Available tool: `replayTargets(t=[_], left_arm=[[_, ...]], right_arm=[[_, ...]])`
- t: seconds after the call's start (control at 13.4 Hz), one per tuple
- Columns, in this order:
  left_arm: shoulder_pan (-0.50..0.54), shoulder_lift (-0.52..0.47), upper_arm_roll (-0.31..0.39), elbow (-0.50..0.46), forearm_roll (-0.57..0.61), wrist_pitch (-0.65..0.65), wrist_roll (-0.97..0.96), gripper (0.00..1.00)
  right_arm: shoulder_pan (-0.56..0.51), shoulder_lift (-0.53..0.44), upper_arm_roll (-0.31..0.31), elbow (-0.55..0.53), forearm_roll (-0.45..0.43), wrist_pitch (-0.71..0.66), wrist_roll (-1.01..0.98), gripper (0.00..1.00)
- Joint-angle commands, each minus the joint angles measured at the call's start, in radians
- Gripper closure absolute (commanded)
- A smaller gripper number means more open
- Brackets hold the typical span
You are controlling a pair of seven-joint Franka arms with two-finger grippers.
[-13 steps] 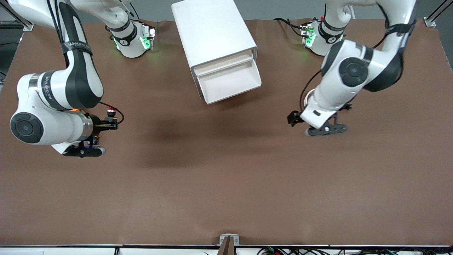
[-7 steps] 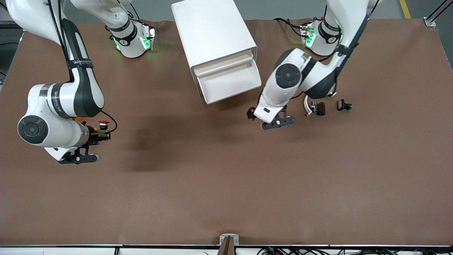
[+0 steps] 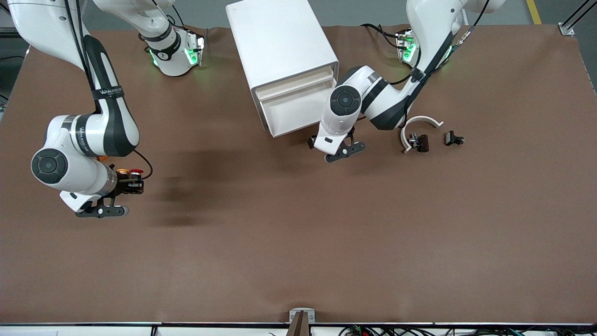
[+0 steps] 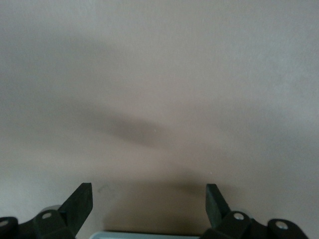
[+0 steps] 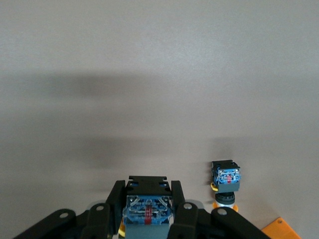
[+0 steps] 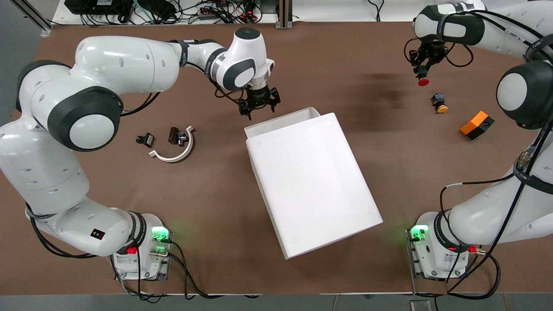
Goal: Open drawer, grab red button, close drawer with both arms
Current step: 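Push the drawer shut with the left gripper while the right gripper lowers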
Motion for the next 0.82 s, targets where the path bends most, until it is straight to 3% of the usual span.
replayTargets(t=[0.0, 0.22, 0.75], left_arm=[[0.001, -0.004, -0.039, 0.011, -0.022, -0.052, -0.051, 0.0], [0.001, -0.004, -0.07, 0.011, -0.097, -0.098, -0.057, 0.0], [-0.022, 0.011, -0.154, 0.008, -0.161, -0.143, -0.064, 0.0]], right_arm=[[-0.028, -0.02, 0.018, -0.078, -0.035, 0.079, -0.007, 0.72], [-0.037, -0.005, 0.018, -0.144, -0.036, 0.164, -0.007, 0.72], [-0.062, 0.064, 0.018, -0.165, -0.039, 0.21, -0.007, 0.71]])
